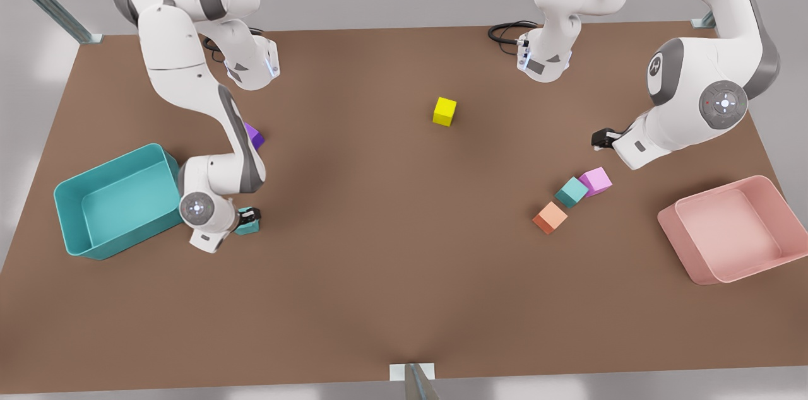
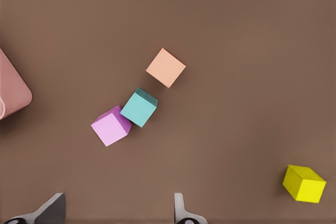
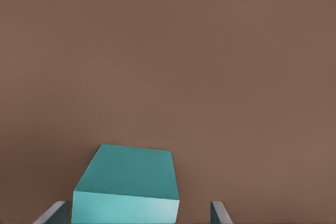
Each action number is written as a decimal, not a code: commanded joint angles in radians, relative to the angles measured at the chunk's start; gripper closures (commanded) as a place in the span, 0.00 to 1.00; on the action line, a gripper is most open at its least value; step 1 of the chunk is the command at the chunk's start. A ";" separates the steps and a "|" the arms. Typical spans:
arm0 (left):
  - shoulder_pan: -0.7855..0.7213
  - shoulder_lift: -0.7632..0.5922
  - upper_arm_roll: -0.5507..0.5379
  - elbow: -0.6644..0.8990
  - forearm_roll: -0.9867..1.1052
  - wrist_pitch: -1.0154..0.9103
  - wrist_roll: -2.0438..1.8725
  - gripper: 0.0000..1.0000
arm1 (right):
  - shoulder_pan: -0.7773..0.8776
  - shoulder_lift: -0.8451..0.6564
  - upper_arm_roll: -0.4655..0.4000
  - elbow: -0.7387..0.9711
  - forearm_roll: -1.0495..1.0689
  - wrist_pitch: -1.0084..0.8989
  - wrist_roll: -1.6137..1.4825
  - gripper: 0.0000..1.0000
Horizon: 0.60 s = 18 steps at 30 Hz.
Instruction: Stack the two blue cubes on top of each other
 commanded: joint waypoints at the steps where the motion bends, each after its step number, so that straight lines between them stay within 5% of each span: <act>1: 0.000 -0.001 0.000 0.000 0.001 -0.001 0.001 0.00 | -0.002 0.014 0.000 0.001 0.018 0.006 -0.143 0.00; 8: 0.000 0.005 0.000 0.000 0.001 0.001 0.001 0.00 | -0.002 0.076 -0.002 0.004 0.076 0.029 -0.137 0.00; 9: 0.002 0.005 0.000 0.000 -0.001 0.006 0.001 0.00 | -0.005 0.076 -0.002 0.005 0.076 0.029 -0.137 0.07; 10: 0.002 0.007 0.000 0.000 -0.015 0.025 0.000 0.00 | -0.007 0.076 -0.002 0.011 0.076 0.024 -0.139 0.37; 11: 0.002 0.033 0.000 0.000 -0.026 0.030 -0.003 0.00 | -0.007 0.074 -0.002 0.014 0.076 0.018 -0.139 0.41; 15: 0.031 0.180 -0.001 0.013 -0.027 0.073 0.067 0.00 | 0.013 0.034 0.001 0.071 0.114 -0.054 -0.139 0.43; 18: 0.091 0.165 -0.109 -0.262 -0.018 0.392 0.558 0.00 | 0.257 0.046 0.017 0.185 0.278 -0.108 0.206 0.42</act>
